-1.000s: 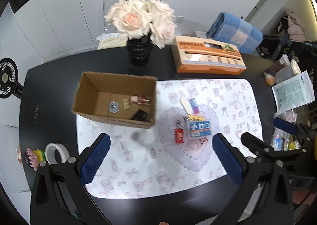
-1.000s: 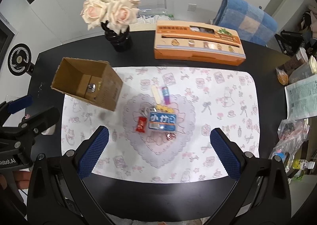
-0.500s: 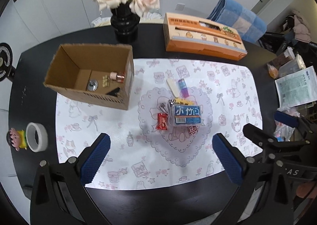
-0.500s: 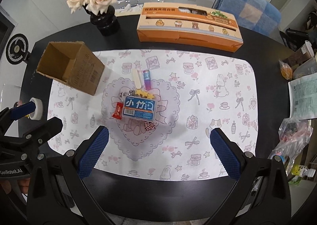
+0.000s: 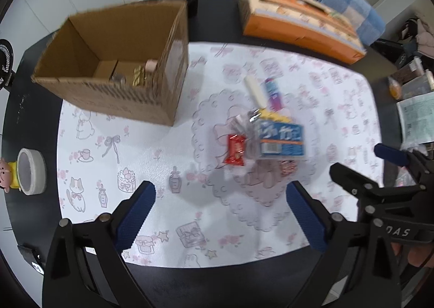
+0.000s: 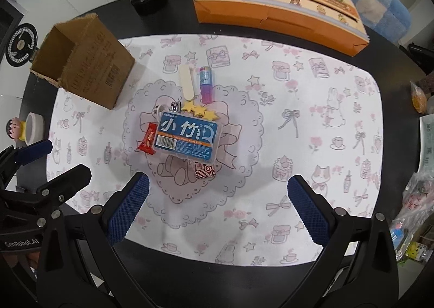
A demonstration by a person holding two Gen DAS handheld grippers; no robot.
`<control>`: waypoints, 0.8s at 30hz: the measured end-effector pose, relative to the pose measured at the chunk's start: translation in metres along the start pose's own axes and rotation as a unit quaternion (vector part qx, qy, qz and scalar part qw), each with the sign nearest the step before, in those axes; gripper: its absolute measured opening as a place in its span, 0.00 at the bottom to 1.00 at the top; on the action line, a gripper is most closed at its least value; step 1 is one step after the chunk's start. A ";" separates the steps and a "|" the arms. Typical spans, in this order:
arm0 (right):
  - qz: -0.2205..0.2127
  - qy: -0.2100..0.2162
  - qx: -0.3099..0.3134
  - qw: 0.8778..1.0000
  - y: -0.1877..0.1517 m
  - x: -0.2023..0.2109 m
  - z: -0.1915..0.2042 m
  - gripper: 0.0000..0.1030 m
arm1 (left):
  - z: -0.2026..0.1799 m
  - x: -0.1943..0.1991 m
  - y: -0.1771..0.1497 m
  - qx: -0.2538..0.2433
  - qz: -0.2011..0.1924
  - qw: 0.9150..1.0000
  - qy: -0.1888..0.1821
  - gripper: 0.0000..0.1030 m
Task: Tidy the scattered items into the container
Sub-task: 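Withdraw the right tool from the box and move over the blue floss box, then close the right gripper on the floss box and lift while the left tool approaches the red candy packet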
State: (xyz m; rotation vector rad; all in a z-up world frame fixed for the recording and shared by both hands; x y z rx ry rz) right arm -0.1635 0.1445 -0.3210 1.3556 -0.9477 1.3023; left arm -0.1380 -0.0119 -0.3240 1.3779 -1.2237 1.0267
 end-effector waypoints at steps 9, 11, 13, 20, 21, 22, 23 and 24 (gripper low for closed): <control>0.005 0.012 -0.012 1.000 0.014 -0.049 0.006 1.00 | 0.015 -0.046 -0.007 -0.009 0.020 1.000 0.011 0.82; 0.006 0.016 -0.015 1.000 0.018 -0.055 0.011 1.00 | 0.014 -0.050 -0.007 -0.014 0.019 1.000 0.012 0.82; 0.008 0.024 -0.019 0.999 0.021 -0.062 0.019 1.00 | 0.013 -0.053 -0.007 -0.015 0.020 1.000 0.009 0.82; 0.023 0.033 -0.029 0.999 0.023 -0.082 0.029 0.96 | 0.010 -0.067 -0.006 -0.016 0.023 1.000 -0.001 0.82; 0.026 0.032 -0.031 0.999 0.022 -0.085 0.029 0.95 | 0.010 -0.068 -0.005 -0.017 0.024 1.000 -0.003 0.82; 0.028 0.031 -0.030 0.999 0.022 -0.086 0.029 0.92 | 0.009 -0.070 -0.005 -0.017 0.024 1.000 -0.004 0.82; 0.030 0.033 -0.031 0.999 0.022 -0.088 0.030 0.90 | 0.009 -0.071 -0.004 -0.018 0.024 1.000 -0.005 0.82; 0.032 0.036 -0.033 0.998 0.021 -0.091 0.030 0.90 | 0.008 -0.073 -0.004 -0.018 0.024 1.000 -0.006 0.82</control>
Point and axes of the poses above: each gripper's, at about its wrist camera, not at the fingertips, and x roughly against the way its jaws point, z to its left, y to its top, the point moved 9 cm from there along -x, roughly the way its jaws point
